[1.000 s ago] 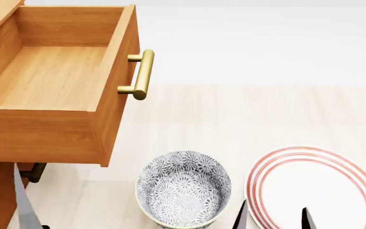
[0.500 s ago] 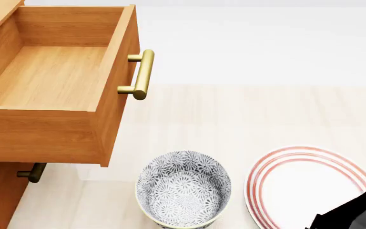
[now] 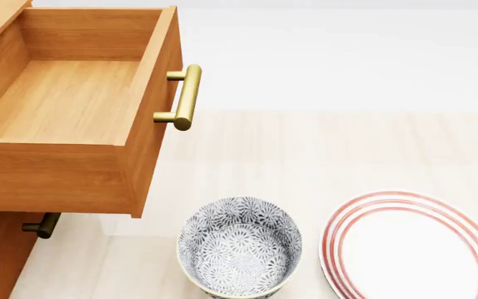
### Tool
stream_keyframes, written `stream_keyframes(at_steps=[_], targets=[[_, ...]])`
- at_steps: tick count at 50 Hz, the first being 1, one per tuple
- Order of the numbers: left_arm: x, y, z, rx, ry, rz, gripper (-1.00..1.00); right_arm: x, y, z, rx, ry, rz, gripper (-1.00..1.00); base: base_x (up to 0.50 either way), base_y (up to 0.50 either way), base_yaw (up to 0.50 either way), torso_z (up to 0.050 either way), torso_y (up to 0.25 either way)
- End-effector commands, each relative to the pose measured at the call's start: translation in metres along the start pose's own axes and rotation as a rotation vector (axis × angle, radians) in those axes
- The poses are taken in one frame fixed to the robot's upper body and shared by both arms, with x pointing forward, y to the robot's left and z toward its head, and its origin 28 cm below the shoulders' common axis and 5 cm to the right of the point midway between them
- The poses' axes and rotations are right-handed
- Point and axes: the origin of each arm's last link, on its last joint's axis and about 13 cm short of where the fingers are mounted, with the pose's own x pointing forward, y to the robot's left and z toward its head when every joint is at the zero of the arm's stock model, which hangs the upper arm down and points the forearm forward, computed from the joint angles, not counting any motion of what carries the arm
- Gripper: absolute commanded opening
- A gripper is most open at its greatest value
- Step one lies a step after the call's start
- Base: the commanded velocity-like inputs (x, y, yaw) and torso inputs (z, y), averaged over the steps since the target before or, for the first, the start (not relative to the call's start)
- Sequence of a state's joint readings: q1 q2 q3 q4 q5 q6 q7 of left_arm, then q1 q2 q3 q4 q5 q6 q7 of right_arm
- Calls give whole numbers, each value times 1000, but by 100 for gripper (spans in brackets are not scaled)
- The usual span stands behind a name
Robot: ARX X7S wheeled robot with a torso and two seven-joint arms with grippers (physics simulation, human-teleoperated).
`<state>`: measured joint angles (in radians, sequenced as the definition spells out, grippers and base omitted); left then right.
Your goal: Open the top drawer of the cabinet.
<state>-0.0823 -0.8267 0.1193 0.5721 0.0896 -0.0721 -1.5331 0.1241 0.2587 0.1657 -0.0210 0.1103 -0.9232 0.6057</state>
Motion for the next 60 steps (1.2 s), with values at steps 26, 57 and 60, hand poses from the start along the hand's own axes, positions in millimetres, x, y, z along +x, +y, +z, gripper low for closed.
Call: stream_keyframes(at_steps=[26, 57, 60], targets=[[29, 5, 23, -41, -88, 60, 100, 20, 7, 18, 6, -74, -35, 100, 0, 0, 0, 0, 0], [39, 7, 51, -125, -180, -112, 100, 40, 20, 45, 49, -186, 24, 100, 0, 0, 0, 0, 0], [38, 6, 50, -129, -181, -129, 100, 39, 21, 44, 52, -182, 28, 100, 0, 0, 0, 0, 0]])
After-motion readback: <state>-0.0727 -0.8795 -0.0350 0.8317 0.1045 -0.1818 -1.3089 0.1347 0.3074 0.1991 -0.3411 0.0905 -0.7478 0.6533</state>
